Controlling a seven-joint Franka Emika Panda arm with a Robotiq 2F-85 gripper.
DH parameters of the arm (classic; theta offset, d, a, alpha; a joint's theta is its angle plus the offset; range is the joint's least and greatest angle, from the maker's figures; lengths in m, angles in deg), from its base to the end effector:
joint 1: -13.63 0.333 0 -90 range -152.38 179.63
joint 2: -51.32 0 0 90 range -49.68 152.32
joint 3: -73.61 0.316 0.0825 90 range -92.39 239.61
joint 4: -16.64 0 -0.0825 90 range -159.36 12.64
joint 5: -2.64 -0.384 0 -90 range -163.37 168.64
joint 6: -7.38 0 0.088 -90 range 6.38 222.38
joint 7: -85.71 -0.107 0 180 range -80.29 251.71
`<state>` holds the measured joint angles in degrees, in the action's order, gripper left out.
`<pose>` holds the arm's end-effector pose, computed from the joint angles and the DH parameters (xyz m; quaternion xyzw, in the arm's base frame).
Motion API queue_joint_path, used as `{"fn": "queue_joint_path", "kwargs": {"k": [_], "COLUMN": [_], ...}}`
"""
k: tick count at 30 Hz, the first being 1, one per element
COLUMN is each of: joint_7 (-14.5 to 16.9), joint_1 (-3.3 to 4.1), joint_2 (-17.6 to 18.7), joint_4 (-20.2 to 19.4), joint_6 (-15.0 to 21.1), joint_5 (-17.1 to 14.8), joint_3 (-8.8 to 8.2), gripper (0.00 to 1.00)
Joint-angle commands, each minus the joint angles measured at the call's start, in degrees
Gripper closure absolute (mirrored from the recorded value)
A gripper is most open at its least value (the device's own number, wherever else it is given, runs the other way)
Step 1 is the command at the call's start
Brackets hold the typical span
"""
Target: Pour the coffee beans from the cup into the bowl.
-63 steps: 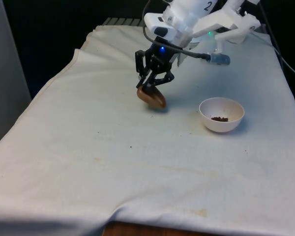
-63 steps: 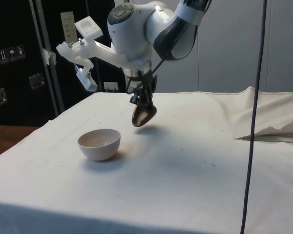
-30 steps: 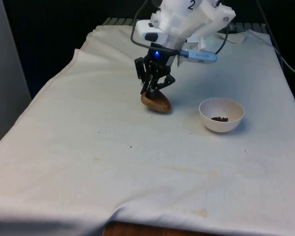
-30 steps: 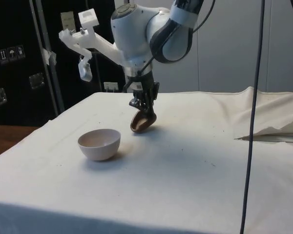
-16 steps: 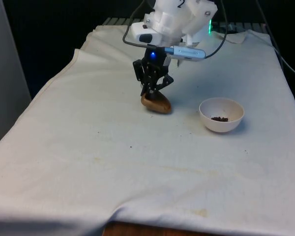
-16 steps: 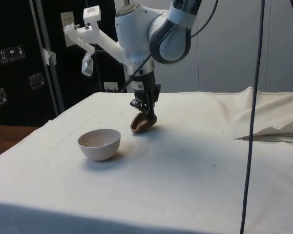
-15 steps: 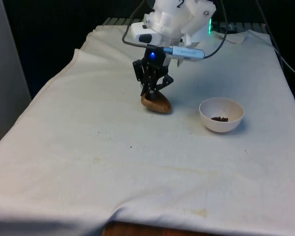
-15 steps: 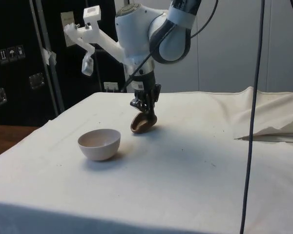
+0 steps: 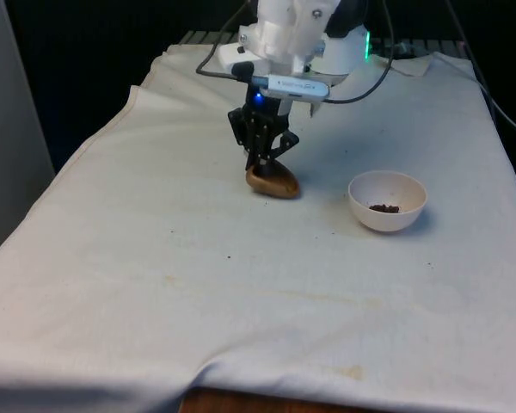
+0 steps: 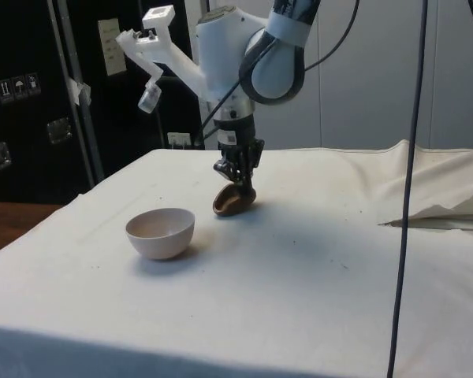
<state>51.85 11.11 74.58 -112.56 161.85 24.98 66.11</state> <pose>0.5348 -0.0836 0.1846 0.9734 -0.1994 0.0377 0.1065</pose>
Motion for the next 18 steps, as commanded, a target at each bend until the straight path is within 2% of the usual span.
{"fn": "queue_joint_path", "kwargs": {"k": [1, 5, 7, 8, 9, 10, 12, 16, 17, 18], "joint_7": [1.5, 3.8, 6.1, 4.5, 6.8, 7.6, 9.6, 11.3, 10.4, 11.6], "joint_1": [-1.09, -1.2, -1.32, -0.11, -1.32, -1.32, -1.09, -0.92, -0.23, -0.92], "joint_2": [-0.2, -0.6, -0.8, -0.2, -0.9, -1.0, -1.1, -1.3, -0.9, -1.3], "joint_4": [-0.7, -1.1, -1.4, -0.5, -1.4, -1.5, -1.7, -1.8, -1.3, -1.8], "joint_6": [1.1, 1.7, 1.9, 1.0, 2.0, 2.0, 2.1, 2.2, 1.4, 2.3], "joint_5": [-1.5, -4.0, -6.3, -4.7, -7.1, -7.9, -10.0, -11.9, -10.9, -12.2], "joint_3": [0.97, 0.69, 0.46, -0.69, 0.4, 0.29, -0.06, -0.4, -1.2, -0.4], "gripper": [1.0, 1.0, 1.0, 1.0, 1.0, 1.0, 0.92, 0.72, 0.66, 0.66]}}
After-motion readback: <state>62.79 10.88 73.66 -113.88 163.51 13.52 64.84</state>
